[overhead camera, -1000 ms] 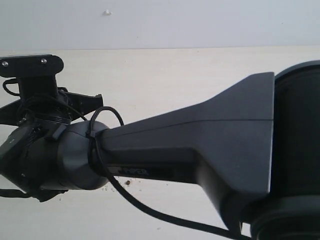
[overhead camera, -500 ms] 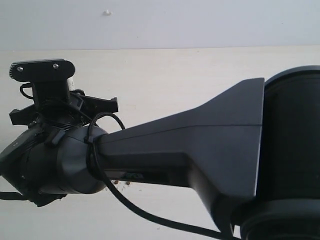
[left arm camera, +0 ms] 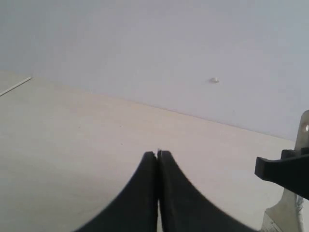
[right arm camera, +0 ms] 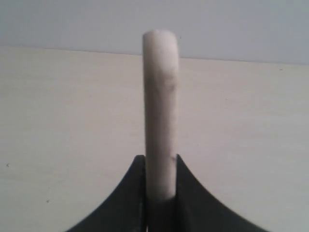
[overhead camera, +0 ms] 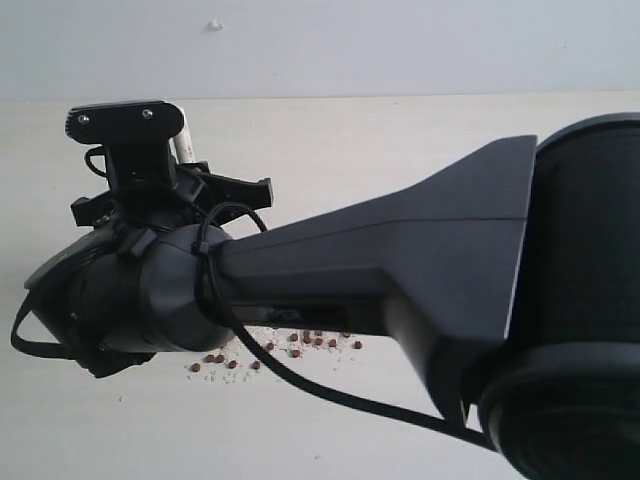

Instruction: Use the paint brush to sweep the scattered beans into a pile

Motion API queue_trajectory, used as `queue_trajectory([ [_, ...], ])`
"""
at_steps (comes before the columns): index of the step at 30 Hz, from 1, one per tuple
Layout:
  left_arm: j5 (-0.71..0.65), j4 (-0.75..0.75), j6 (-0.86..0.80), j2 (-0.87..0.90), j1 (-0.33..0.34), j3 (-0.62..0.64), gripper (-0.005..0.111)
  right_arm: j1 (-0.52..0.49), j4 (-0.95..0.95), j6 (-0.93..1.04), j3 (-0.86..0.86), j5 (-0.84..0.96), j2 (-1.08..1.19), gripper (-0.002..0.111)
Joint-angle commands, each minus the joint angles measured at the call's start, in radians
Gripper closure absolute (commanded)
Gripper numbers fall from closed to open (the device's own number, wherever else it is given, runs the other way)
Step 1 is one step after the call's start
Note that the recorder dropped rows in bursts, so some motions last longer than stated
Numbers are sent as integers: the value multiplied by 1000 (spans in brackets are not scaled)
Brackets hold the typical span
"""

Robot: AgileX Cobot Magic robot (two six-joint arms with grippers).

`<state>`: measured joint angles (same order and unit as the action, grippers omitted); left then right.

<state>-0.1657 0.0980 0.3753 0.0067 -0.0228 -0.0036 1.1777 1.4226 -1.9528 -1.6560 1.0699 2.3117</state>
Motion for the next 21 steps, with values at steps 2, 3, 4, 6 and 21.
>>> queue_trajectory([
  [2, 3, -4, -2, -7, -6, 4, 107, 2, 9, 14, 4, -11, -28, 108],
  [3, 3, -4, -2, -7, -6, 4, 107, 3, 9, 14, 4, -17, -40, 108],
  [4, 3, -4, -2, -7, -6, 4, 107, 6, 11, 31, 5, -30, -51, 108],
  [6, 3, -4, -2, -7, -6, 4, 107, 14, 20, 66, 17, -73, -76, 108],
  [21, 3, -4, -2, -7, -6, 4, 107, -5, 322, -176, 485, -478, -357, 108],
])
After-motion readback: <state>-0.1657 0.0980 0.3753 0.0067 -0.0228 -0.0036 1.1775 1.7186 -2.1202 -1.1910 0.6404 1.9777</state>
